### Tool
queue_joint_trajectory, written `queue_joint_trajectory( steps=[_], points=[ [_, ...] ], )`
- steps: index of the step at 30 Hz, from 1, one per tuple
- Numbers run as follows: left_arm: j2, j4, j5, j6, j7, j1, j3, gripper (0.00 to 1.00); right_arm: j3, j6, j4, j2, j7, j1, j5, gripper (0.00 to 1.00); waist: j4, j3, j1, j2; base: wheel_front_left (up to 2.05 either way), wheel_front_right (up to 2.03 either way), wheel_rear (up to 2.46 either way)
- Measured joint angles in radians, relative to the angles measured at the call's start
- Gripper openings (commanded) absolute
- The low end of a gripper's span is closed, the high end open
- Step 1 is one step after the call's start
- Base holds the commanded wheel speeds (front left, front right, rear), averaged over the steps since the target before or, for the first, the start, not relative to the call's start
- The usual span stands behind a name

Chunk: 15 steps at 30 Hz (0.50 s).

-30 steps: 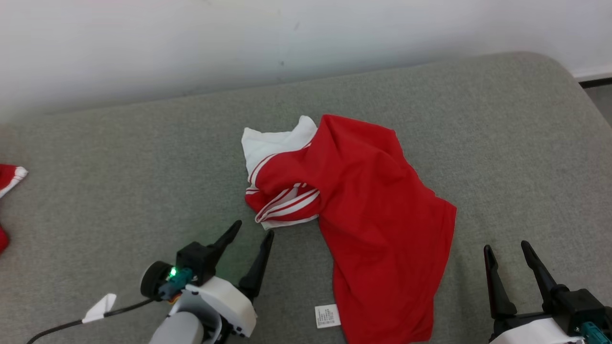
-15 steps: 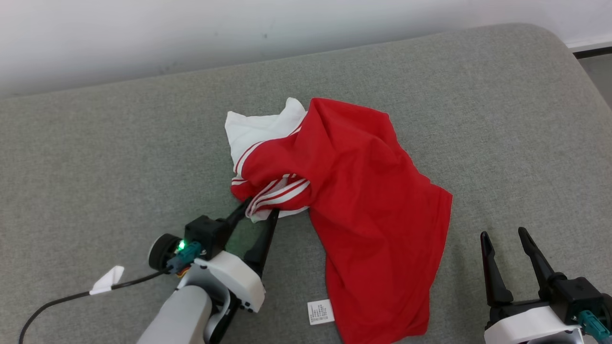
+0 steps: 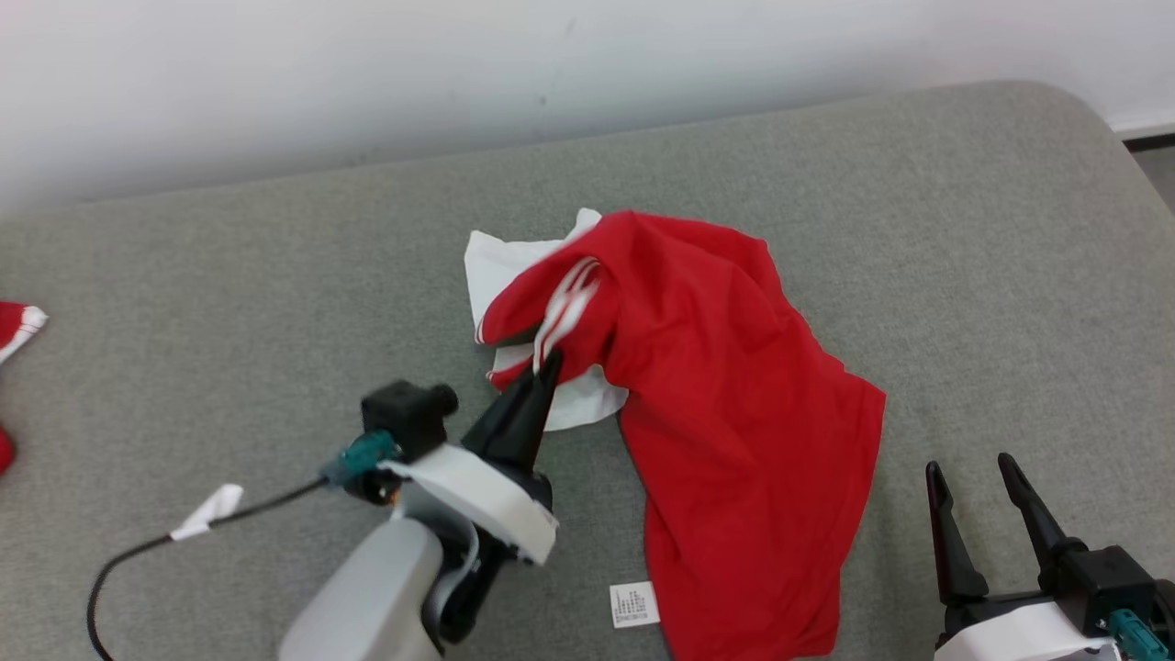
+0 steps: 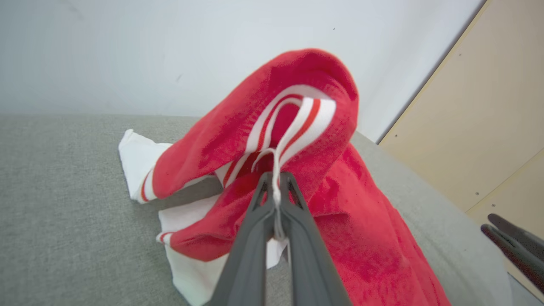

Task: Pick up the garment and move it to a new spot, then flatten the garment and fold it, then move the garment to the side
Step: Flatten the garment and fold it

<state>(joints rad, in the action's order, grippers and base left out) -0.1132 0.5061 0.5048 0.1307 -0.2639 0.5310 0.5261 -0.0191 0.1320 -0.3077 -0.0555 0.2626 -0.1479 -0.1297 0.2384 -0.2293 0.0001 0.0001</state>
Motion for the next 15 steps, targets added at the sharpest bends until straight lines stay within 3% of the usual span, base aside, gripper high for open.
queue_joint_trajectory(
  steps=[3, 7, 15],
  points=[
    [-0.024, -0.042, 0.123, 0.000, 0.005, 0.040, 0.004, 0.00, -0.001, 0.000, -0.006, -0.003, 0.000, 0.010, 0.004, 1.00, -0.015, 0.024, 0.0000, 0.0000, 0.00, 0.00, 0.00],
    [-0.097, -0.116, 0.244, 0.000, 0.064, 0.108, -0.011, 0.00, -0.005, 0.000, -0.012, -0.004, 0.000, 0.021, 0.000, 1.00, -0.037, 0.060, 0.0000, 0.0000, 0.00, 0.00, 0.00],
    [-0.247, -0.259, 0.393, 0.000, 0.275, 0.228, -0.045, 0.00, -0.019, 0.000, -0.022, -0.006, 0.000, 0.038, -0.023, 1.00, -0.071, 0.133, -0.0001, 0.0000, 0.00, 0.00, 0.00]
  ],
)
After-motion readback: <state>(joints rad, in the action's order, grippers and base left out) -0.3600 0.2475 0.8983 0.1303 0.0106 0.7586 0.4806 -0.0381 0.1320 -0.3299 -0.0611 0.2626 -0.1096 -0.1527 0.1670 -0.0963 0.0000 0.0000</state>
